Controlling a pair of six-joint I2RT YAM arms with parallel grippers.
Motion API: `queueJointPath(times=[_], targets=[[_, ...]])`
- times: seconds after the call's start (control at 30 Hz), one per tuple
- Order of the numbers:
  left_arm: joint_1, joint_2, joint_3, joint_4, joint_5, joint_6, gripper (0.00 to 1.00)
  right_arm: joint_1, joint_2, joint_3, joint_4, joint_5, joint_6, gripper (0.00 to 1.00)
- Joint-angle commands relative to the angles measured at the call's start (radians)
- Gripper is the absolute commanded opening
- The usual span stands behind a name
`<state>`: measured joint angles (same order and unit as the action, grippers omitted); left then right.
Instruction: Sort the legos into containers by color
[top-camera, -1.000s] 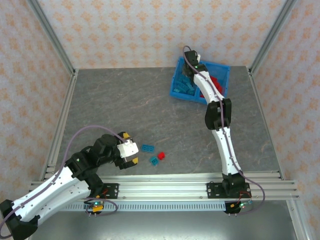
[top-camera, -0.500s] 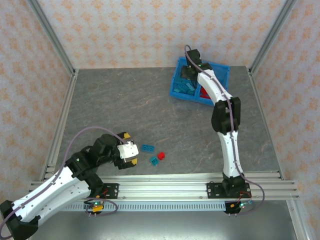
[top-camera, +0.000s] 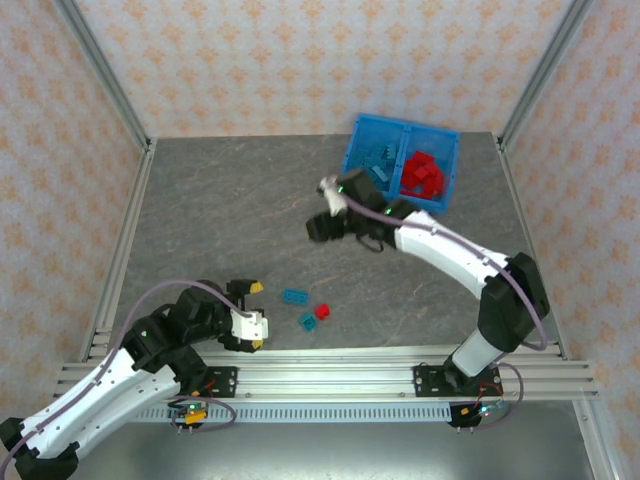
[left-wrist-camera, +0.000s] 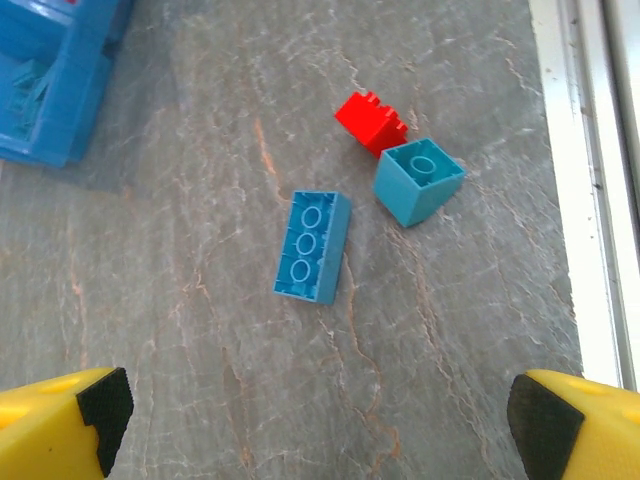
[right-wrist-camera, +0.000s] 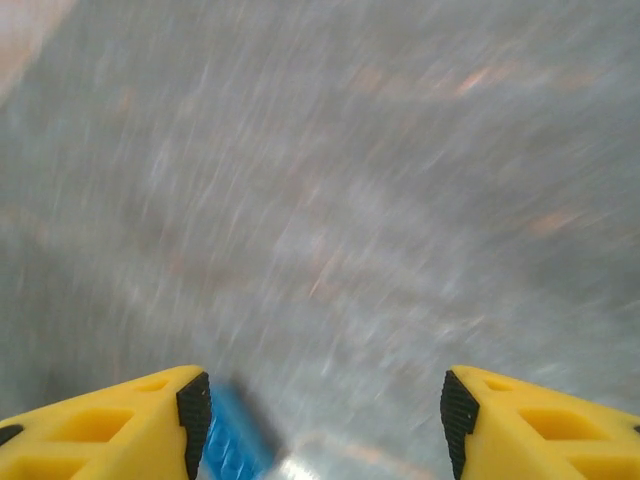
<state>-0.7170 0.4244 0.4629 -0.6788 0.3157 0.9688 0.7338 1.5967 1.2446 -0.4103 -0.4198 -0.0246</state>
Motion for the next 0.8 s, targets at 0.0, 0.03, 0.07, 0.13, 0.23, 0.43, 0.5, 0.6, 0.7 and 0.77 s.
queueJointPath(times=[0.0,0.03,0.07,0.13,0.23,0.43,0.5,0.6,0.7,0.77], targets=[[0.017,0.024,-0.006,-0.043,0.037,0.066,1.00,0.066,0.021,-0.088,0.002,-0.071,-0.059,0.64],[0.019,0.030,-0.006,-0.045,0.044,0.071,1.00,0.090,0.033,-0.094,-0.008,-0.092,-0.058,0.64],[0.023,0.034,-0.004,-0.045,0.051,0.073,1.00,0.122,0.045,-0.099,-0.021,-0.107,-0.062,0.65],[0.029,0.038,-0.003,-0.045,0.060,0.073,1.00,0.176,0.068,-0.107,-0.027,-0.098,-0.075,0.68],[0.037,0.031,-0.006,-0.041,0.062,0.070,1.00,0.210,0.126,-0.104,-0.032,-0.042,-0.080,0.75],[0.042,0.020,-0.010,-0.036,0.062,0.064,1.00,0.236,0.225,-0.054,-0.054,0.014,-0.122,0.82],[0.042,0.020,-0.010,-0.036,0.059,0.062,1.00,0.243,0.260,-0.029,-0.066,0.024,-0.129,0.82],[0.044,0.022,-0.010,-0.038,0.057,0.059,1.00,0.254,0.297,-0.004,-0.078,0.033,-0.133,0.79],[0.044,0.021,-0.010,-0.037,0.056,0.058,1.00,0.256,0.323,0.007,-0.078,0.055,-0.126,0.74],[0.044,0.021,-0.010,-0.036,0.055,0.058,1.00,0.258,0.337,0.011,-0.071,0.086,-0.105,0.70]])
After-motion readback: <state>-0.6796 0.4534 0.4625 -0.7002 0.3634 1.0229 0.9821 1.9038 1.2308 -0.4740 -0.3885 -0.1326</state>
